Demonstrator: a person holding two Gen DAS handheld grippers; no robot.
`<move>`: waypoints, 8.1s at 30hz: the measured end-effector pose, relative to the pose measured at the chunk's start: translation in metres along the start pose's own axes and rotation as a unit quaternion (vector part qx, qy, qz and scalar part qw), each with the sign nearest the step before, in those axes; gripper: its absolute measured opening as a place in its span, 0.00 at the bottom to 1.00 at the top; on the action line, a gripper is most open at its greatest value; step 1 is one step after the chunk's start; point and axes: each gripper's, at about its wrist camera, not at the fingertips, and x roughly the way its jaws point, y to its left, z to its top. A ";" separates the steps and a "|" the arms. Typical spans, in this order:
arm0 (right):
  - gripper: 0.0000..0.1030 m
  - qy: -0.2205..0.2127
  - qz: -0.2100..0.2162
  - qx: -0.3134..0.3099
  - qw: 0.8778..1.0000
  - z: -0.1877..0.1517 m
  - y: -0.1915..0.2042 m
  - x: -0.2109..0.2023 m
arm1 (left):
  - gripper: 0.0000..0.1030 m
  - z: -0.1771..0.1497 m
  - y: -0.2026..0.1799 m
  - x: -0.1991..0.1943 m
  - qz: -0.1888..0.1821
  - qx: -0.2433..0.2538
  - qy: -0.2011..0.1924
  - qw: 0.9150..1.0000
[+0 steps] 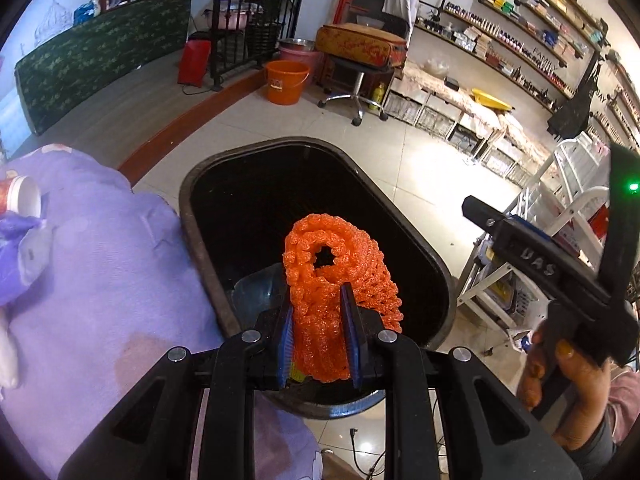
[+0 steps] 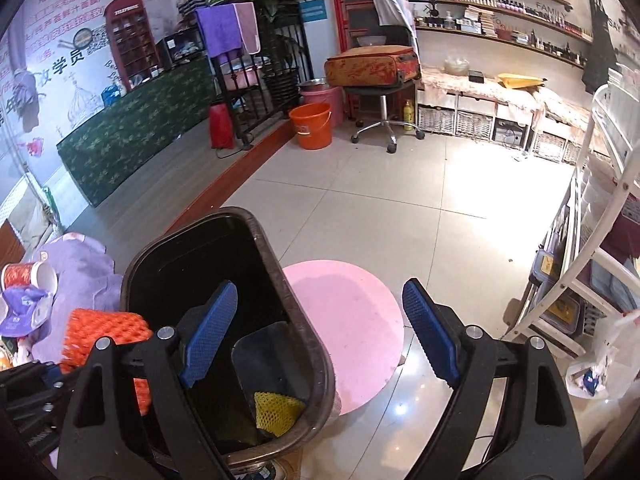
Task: Collect trash
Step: 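Move the orange net over the bin and open the left tool, then grasp the purple plastic bag with the right tool, then grasp the white plastic bag with the left tool while the right tool holds the purple bag, then lower the purple bag into the bin and open the right tool, then move the white bag over the bin and open the left tool, then return both tools to the table and grasp crumpled tissue with the right tool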
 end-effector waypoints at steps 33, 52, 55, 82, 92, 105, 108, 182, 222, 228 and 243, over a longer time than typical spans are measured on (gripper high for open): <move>0.89 -0.009 0.061 -0.023 0.998 -0.002 0.032 -0.014 | 0.94 -0.030 0.029 -0.050 -0.006 -0.027 -0.059 0.998; 0.90 0.027 0.251 -0.199 0.947 -0.055 0.205 -0.058 | 0.94 -0.112 0.130 -0.156 0.112 -0.192 -0.129 0.966; 0.90 0.034 0.285 -0.243 0.927 -0.069 0.239 -0.068 | 0.94 -0.126 0.145 -0.168 0.155 -0.210 -0.130 0.957; 0.33 0.012 0.210 -0.468 0.858 -0.100 0.378 -0.009 | 0.94 -0.187 0.225 -0.188 0.217 -0.280 -0.113 0.928; 0.02 -0.040 0.245 -0.477 0.843 -0.093 0.370 -0.039 | 0.93 -0.166 0.226 -0.172 0.186 -0.274 -0.116 0.936; 0.02 -0.054 0.276 -0.410 0.867 -0.063 0.325 -0.087 | 0.82 -0.098 0.194 -0.115 0.141 -0.195 -0.102 0.965; 0.02 -0.051 0.278 -0.391 0.876 -0.058 0.311 -0.090 | 0.81 -0.084 0.193 -0.097 0.147 -0.187 -0.087 0.967; 0.77 0.000 0.056 -0.090 0.994 -0.008 0.057 -0.020 | 0.12 -0.025 0.008 -0.065 0.007 -0.002 -0.120 0.993; 0.88 -0.002 0.052 -0.056 0.997 0.003 0.044 -0.020 | 0.85 -0.028 0.010 -0.050 0.057 0.003 -0.097 0.994; 0.88 0.002 0.079 -0.090 0.993 -0.003 0.078 -0.027 | 0.86 -0.047 0.033 -0.076 0.105 -0.011 -0.119 0.987; 0.88 0.040 0.207 -0.182 0.960 -0.043 0.189 -0.048 | 0.88 -0.113 0.121 -0.138 0.201 -0.131 -0.135 0.961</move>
